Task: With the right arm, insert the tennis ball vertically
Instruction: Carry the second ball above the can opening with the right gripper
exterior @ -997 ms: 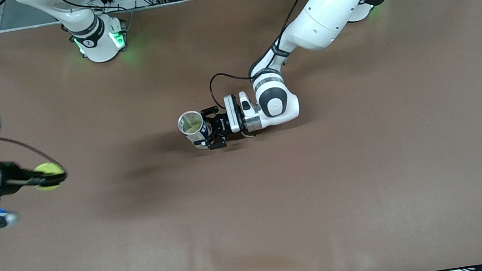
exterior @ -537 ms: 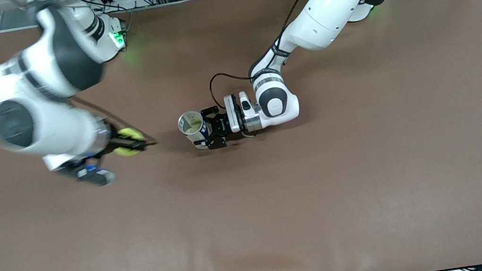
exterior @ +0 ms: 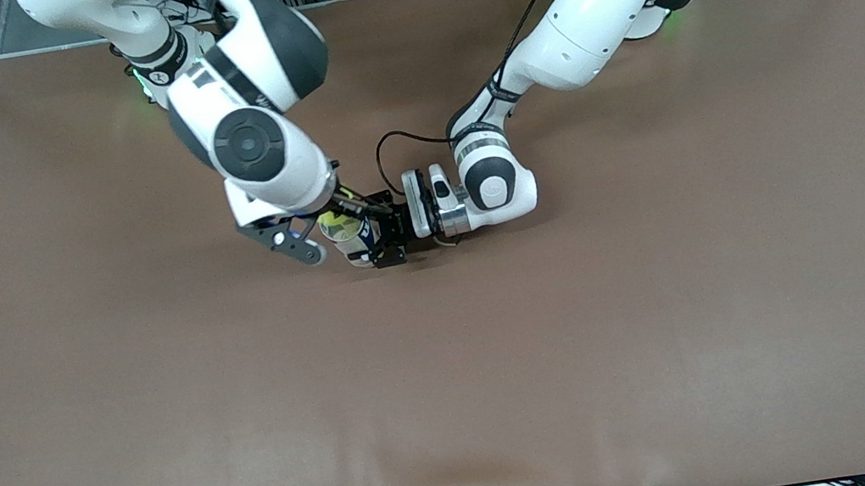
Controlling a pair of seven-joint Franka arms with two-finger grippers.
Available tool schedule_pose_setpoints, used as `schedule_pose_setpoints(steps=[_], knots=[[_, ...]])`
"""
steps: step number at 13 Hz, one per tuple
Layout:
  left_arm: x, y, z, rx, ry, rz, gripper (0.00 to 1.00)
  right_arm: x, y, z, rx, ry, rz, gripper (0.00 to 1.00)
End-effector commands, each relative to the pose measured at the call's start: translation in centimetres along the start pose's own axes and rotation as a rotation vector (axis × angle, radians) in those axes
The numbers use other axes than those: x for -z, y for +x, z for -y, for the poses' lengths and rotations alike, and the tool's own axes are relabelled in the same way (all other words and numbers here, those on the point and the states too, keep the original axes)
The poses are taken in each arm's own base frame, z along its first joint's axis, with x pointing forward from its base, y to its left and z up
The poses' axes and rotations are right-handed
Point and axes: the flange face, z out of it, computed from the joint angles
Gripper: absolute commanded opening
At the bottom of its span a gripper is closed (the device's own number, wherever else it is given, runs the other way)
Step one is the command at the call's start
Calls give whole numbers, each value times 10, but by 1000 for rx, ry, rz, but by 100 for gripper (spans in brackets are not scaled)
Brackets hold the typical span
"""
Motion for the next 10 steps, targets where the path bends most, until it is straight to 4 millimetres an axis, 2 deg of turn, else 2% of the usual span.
schedule_pose_setpoints(steps=[1, 5, 7, 9, 10], knots=[[2, -16, -4, -148, 29, -12, 74, -15, 3, 1, -26, -8, 8, 64], [3, -21, -5, -141, 30, -7, 74, -34, 11, 14, -39, 12, -3, 64], [3, -21, -5, -142, 29, -7, 74, -35, 14, 14, -44, 17, -6, 67], [2, -20, -5, -142, 30, -9, 74, -34, 21, 11, -53, 15, -2, 100], [3, -20, -4, -142, 30, -8, 74, -34, 21, 10, -54, 13, -1, 100]])
